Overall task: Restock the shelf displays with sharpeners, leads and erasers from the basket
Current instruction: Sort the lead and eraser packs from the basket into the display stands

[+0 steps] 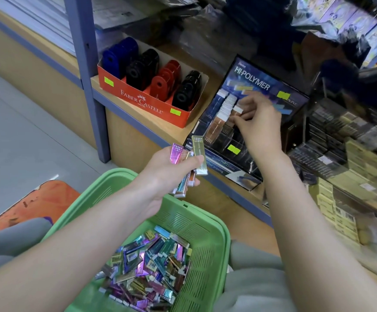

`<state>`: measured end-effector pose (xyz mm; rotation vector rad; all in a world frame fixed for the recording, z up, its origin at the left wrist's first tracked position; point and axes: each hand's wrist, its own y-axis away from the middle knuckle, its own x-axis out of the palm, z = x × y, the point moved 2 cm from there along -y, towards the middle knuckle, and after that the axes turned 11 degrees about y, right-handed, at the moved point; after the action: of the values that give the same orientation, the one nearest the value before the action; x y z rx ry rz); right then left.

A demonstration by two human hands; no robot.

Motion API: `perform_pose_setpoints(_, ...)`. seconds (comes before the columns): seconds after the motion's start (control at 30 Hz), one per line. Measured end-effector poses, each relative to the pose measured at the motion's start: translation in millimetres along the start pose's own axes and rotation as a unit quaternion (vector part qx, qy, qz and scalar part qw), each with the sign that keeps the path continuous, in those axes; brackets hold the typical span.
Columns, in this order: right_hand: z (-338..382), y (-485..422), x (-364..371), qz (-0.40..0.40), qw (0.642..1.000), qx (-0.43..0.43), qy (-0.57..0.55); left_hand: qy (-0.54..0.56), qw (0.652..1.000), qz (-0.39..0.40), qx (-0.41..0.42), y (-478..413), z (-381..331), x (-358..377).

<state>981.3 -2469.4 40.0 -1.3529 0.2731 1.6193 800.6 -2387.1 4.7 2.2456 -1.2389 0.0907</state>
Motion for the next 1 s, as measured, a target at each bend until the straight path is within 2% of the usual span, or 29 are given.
perform_pose_setpoints(0.17,-1.2,3.4,-3.1,-0.024,0.997,0.010,0.068,-0.007,1.000,-0.006,0.003,-1.8,-3.7,-3.7)
perform_pose_setpoints(0.27,10.7,11.4,-11.1,-0.068,0.997,0.022,0.006,-0.019,1.000,-0.006,0.009,-1.2,-7.1,-10.1)
perform_pose_setpoints(0.33,21.0,19.1,-18.0,-0.056,0.997,0.030,-0.050,-0.031,0.999,-0.007,0.015,-1.2,-9.7,-13.1)
perform_pose_setpoints(0.43,33.0,36.0,-25.0,0.068,0.992,0.045,-0.094,-0.032,0.999,-0.005,0.024,-0.5,-12.8,-13.6)
perform_pose_setpoints(0.57,42.1,60.8,-27.0,0.230,0.969,0.032,-0.090,-0.048,0.998,0.005,0.028,3.0,-13.2,-9.1)
perform_pose_setpoints(0.63,47.5,67.8,-25.2,0.280,0.954,0.023,-0.103,-0.056,0.998,0.013,0.033,5.6,-13.2,-7.2)
perform_pose_setpoints(0.7,50.8,69.6,-23.5,0.297,0.947,0.026,-0.118,-0.066,0.997,0.016,0.040,8.3,-14.1,-6.2)
perform_pose_setpoints(0.8,49.2,68.0,-25.5,0.256,0.946,0.076,-0.186,-0.082,0.996,0.013,0.041,11.1,-14.6,-6.3)
perform_pose_setpoints(0.9,40.4,60.8,-36.4,0.158,0.937,0.141,-0.278,-0.067,0.997,0.013,0.026,12.0,-12.7,-6.5)
perform_pose_setpoints(1.0,18.1,49.4,-40.6,0.069,0.974,0.140,-0.163,-0.039,0.999,-0.007,-0.005,9.2,-9.8,-8.3)
